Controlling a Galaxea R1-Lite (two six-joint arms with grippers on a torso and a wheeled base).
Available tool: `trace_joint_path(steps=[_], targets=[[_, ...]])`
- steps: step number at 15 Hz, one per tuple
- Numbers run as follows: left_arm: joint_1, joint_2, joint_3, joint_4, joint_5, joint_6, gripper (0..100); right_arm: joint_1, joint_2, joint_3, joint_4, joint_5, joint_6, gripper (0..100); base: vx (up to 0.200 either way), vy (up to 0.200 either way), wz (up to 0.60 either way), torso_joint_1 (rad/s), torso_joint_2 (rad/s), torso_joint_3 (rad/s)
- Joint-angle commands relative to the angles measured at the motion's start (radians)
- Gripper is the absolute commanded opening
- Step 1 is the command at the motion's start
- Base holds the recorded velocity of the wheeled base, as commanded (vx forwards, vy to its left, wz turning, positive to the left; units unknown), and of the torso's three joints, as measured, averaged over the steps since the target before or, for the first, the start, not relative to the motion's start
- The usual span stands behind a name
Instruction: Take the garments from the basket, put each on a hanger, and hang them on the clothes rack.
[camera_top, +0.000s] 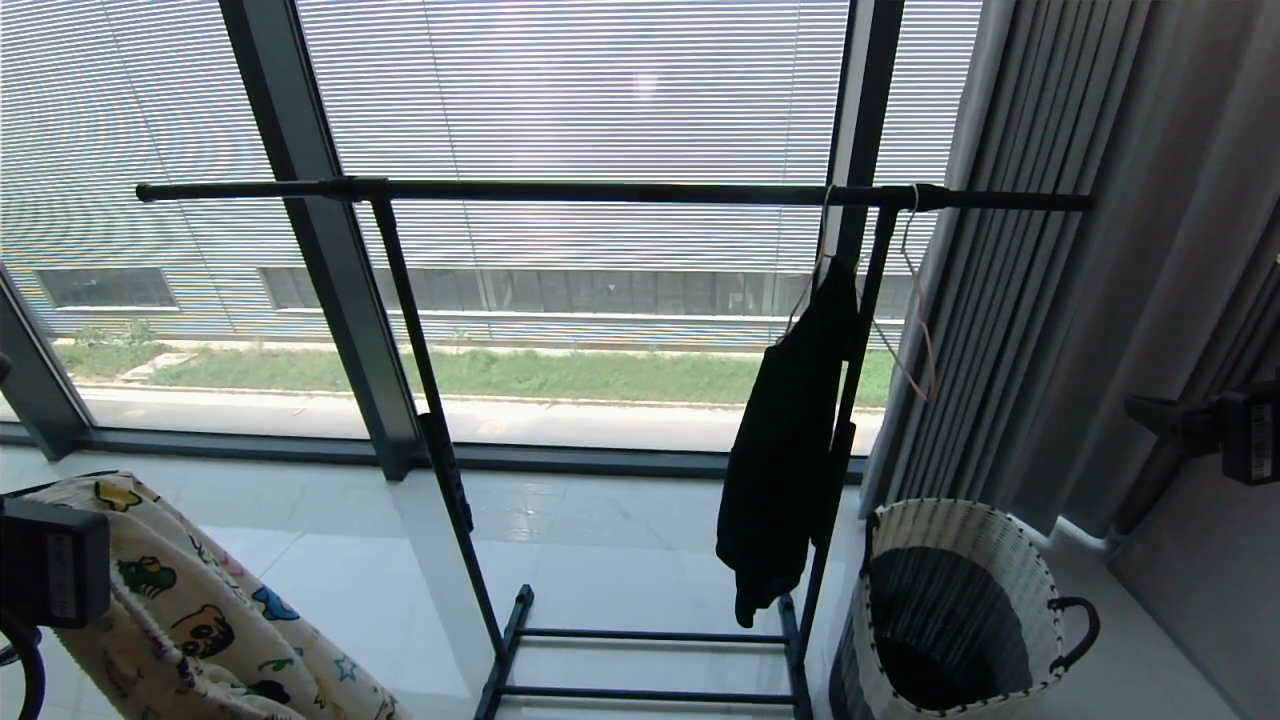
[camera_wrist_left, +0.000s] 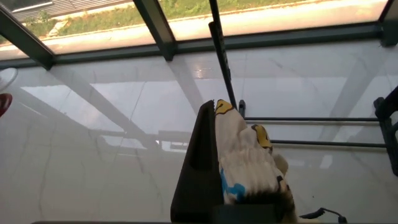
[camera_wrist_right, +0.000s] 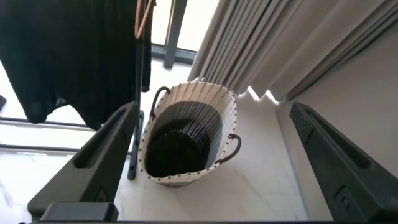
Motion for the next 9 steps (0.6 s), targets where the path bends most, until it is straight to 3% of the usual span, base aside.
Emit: trace_joint_path(steps=[1,5,7,9], targets=[[0.000,0.005,0.000,0.000,0.000,0.000,0,0.000,0.001,0.006,0.000,0.000,-0.004,100,0.000,0.000,0.00,0.246,-0.54,-0.300],[-0.005,-0.003,-0.001,-0.001,-0.006,0.000,0,-0.002,-0.004,0.006,0.003,0.114,0.000,100,0.000,0.000,0.00,0.073,-0.15,-0.084],[-0.022,0.001,-0.007,-0.001,-0.004,0.000,0,-0.005,0.037,-0.015,0.000,0.131,0.011,100,0.200,0.000,0.00,0.015,-0.02,-0.010],[-0.023,0.003,-0.011,-0.001,-0.006,0.000,0,-0.015,0.111,-0.087,0.000,0.152,0.099,100,0.200,0.000,0.00,0.000,-0.01,0.002]])
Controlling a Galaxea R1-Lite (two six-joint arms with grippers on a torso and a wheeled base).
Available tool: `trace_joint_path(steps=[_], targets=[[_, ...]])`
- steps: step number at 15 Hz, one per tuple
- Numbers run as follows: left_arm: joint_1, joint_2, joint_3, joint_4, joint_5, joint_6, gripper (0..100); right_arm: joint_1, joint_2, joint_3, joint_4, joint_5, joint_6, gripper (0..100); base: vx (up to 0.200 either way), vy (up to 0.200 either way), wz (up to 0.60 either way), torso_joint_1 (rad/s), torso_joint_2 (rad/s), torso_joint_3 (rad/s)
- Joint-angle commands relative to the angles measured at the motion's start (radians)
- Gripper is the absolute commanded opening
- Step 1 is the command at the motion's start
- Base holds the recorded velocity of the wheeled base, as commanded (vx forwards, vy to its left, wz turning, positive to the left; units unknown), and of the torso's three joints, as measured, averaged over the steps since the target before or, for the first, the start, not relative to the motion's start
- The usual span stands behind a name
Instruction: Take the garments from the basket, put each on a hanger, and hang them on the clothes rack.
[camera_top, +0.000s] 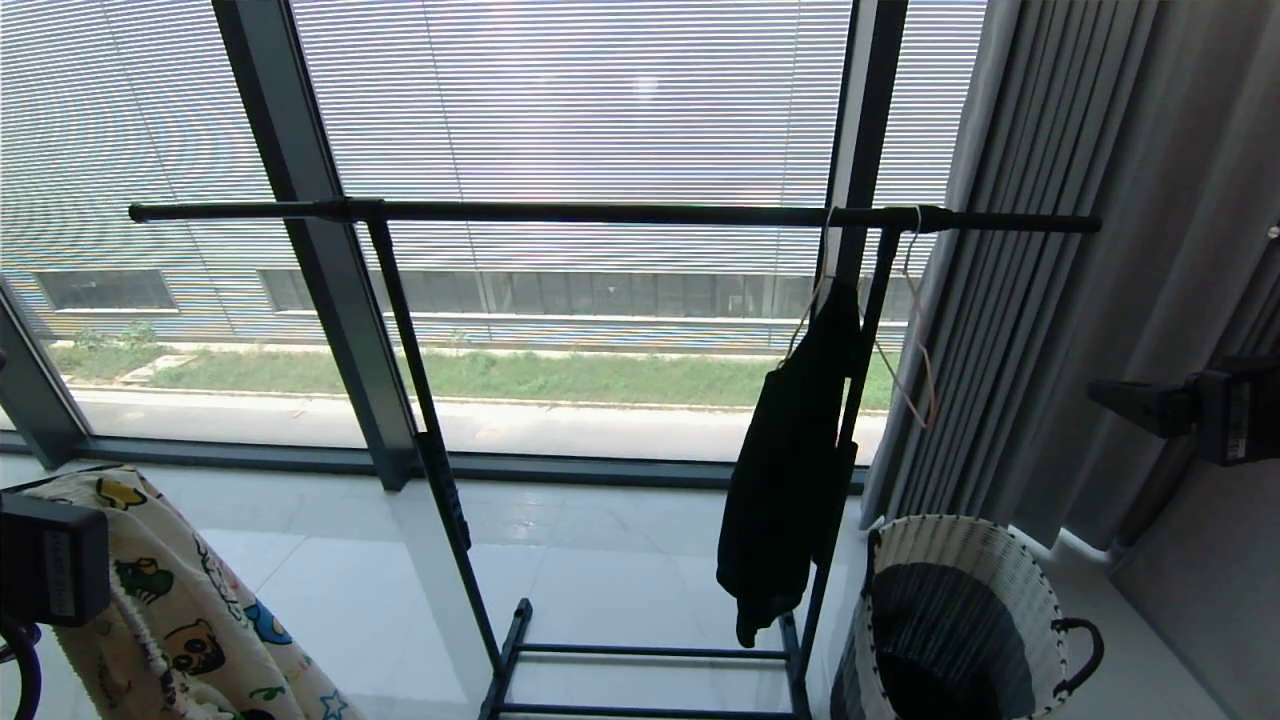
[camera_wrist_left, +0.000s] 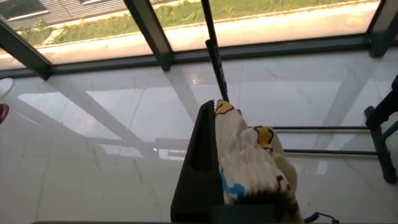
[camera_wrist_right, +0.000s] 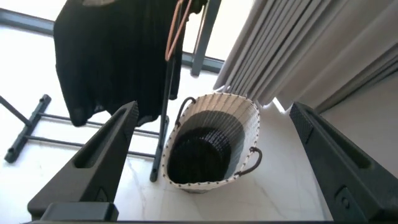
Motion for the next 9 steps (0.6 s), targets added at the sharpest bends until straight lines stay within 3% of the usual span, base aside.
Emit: trace_joint_path(steps=[1,6,9], targets=[[-0.002,0.002,-0.002,-0.001,0.001,0.000,0,-0.009,0.099,-0.077,0.003,0.005,0.060,100,0.200,0.000,0.00,0.012,0.00,0.002],[-0.002,0.002,-0.002,-0.001,0.001,0.001,0,-0.061,0.222,-0.157,0.006,0.005,0.081,100,0.200,0.000,0.00,0.007,0.00,-0.003],[-0.008,0.005,-0.001,0.001,0.002,0.001,0,-0.006,0.312,-0.156,0.003,-0.009,0.235,100,0.200,0.000,0.00,0.004,0.00,0.001]])
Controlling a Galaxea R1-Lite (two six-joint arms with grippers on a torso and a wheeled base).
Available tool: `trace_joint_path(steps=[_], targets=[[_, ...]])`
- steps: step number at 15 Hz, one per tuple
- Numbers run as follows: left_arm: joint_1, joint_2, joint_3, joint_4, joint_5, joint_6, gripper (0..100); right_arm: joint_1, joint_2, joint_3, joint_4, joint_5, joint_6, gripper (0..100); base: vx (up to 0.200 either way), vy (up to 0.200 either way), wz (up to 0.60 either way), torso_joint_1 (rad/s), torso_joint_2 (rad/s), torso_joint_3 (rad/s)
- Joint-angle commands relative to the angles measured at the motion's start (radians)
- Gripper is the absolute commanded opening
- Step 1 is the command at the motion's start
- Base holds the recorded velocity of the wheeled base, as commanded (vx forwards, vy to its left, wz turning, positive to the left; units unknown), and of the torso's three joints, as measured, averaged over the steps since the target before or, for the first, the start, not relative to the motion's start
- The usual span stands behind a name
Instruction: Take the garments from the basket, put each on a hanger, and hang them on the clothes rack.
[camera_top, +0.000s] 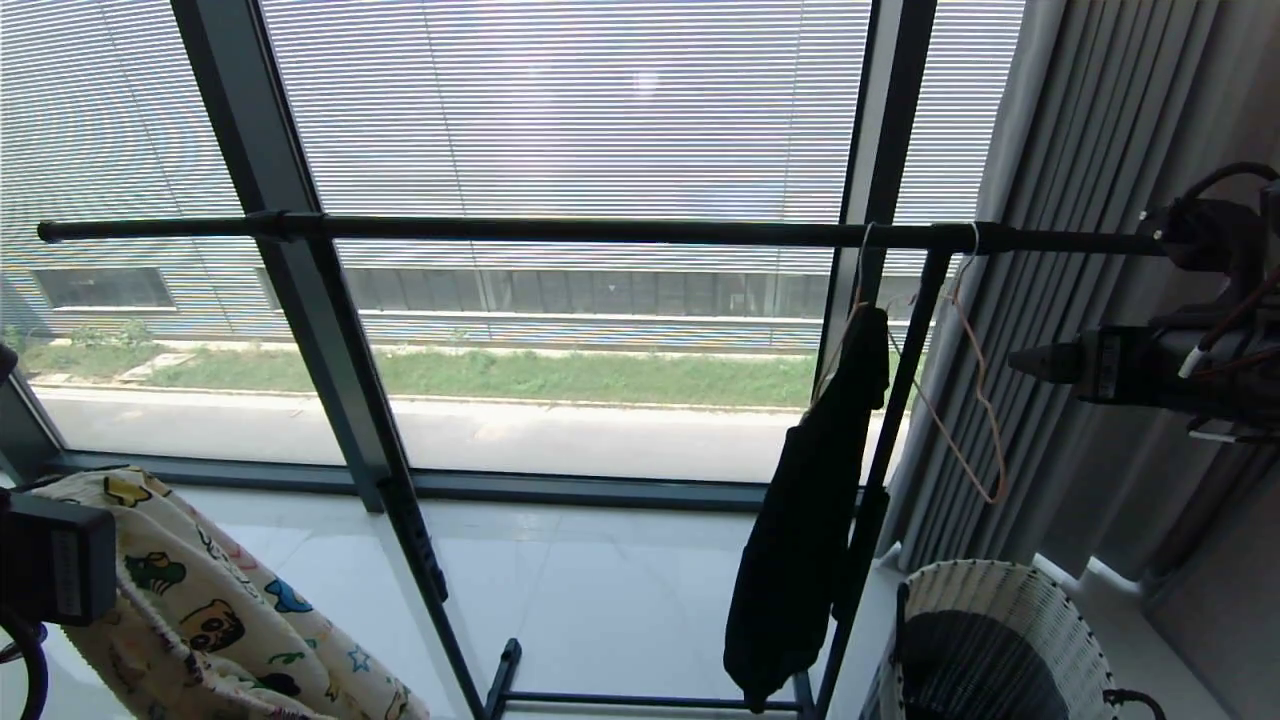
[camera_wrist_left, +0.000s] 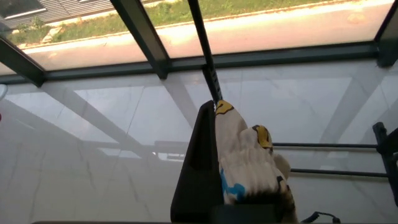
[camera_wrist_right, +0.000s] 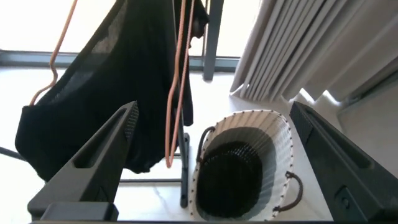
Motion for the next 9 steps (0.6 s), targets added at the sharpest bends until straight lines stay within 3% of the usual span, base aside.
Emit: trace_joint_path(steps=[1,2,9], targets=[[-0.002,0.003,0.000,0.000,0.001,0.003,0,0.029,0.096,-0.006,-0.001,-0.038,0.037,100,0.200,0.000,0.00,0.002,0.00,0.007],[-0.002,0.001,0.000,-0.001,0.001,0.011,0,0.032,0.127,-0.007,-0.002,-0.070,0.039,100,0.200,0.000,0.00,0.002,0.01,-0.002],[-0.004,-0.004,0.003,-0.001,0.001,0.021,0,0.010,0.216,-0.007,-0.054,-0.067,0.030,100,0.000,0.000,0.00,0.000,0.00,0.000]])
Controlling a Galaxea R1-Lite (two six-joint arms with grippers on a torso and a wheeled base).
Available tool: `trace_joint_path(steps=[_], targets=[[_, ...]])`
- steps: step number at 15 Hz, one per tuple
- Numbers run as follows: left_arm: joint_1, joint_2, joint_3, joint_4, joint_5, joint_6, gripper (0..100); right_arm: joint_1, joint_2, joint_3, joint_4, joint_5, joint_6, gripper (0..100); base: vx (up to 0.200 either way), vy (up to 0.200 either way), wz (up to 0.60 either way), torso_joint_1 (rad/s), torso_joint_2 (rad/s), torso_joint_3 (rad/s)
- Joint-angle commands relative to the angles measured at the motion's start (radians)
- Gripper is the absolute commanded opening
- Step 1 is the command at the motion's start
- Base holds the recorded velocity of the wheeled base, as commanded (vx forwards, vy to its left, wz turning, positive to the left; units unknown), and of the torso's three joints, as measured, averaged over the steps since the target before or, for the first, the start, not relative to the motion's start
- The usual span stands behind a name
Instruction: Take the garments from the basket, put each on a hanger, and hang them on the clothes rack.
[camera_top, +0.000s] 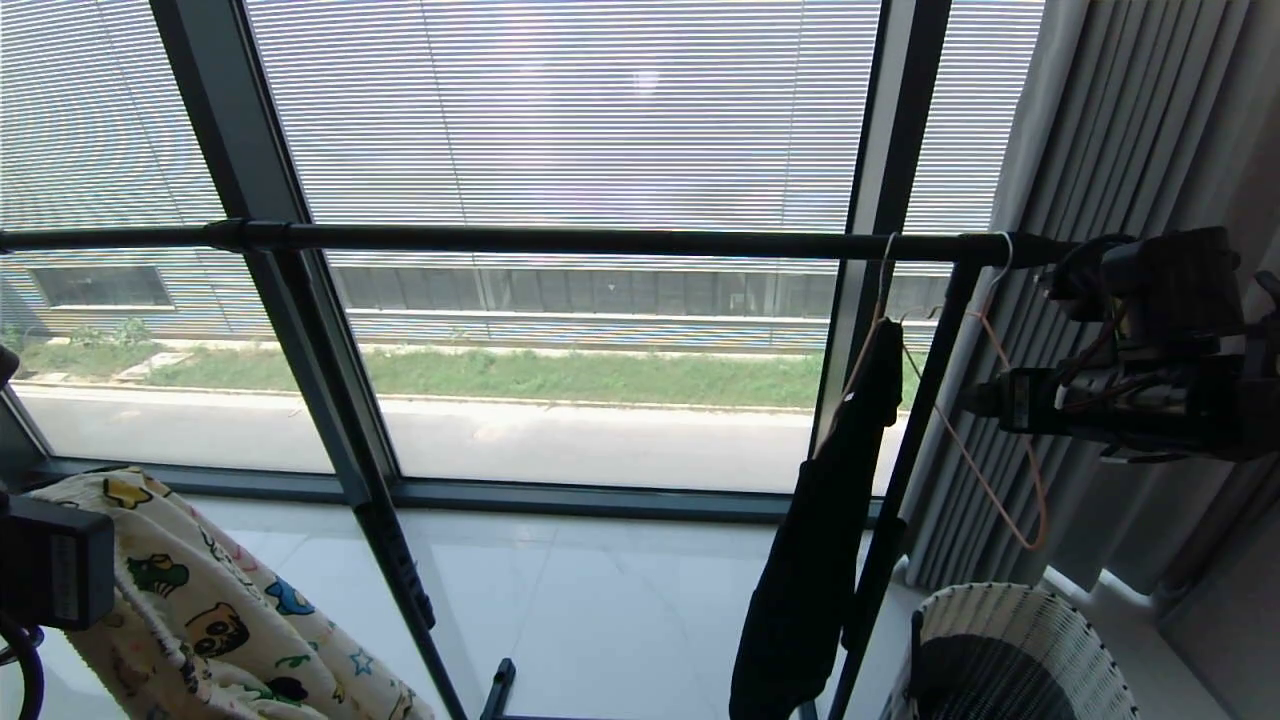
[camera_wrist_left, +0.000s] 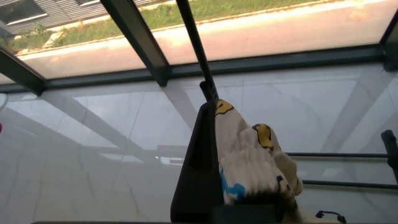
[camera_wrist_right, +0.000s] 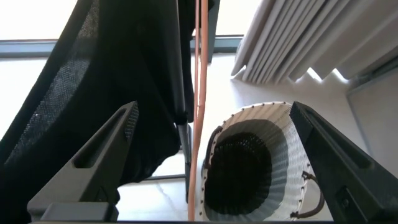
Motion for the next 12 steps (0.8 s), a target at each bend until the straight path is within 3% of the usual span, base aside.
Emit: trace_joint_path(steps=[1,12], targets=[[0.000,-0.001,0.000,0.000,0.000,0.000,0,-0.005,0.050,-0.001,-0.024,0.006,-0.001,100,0.000,0.000,0.00,0.000,0.00,0.000],[0.000,-0.006,-0.002,0.000,-0.001,0.001,0,-0.055,0.103,-0.006,-0.076,0.087,-0.047,100,0.000,0.000,0.00,0.000,0.00,0.000]])
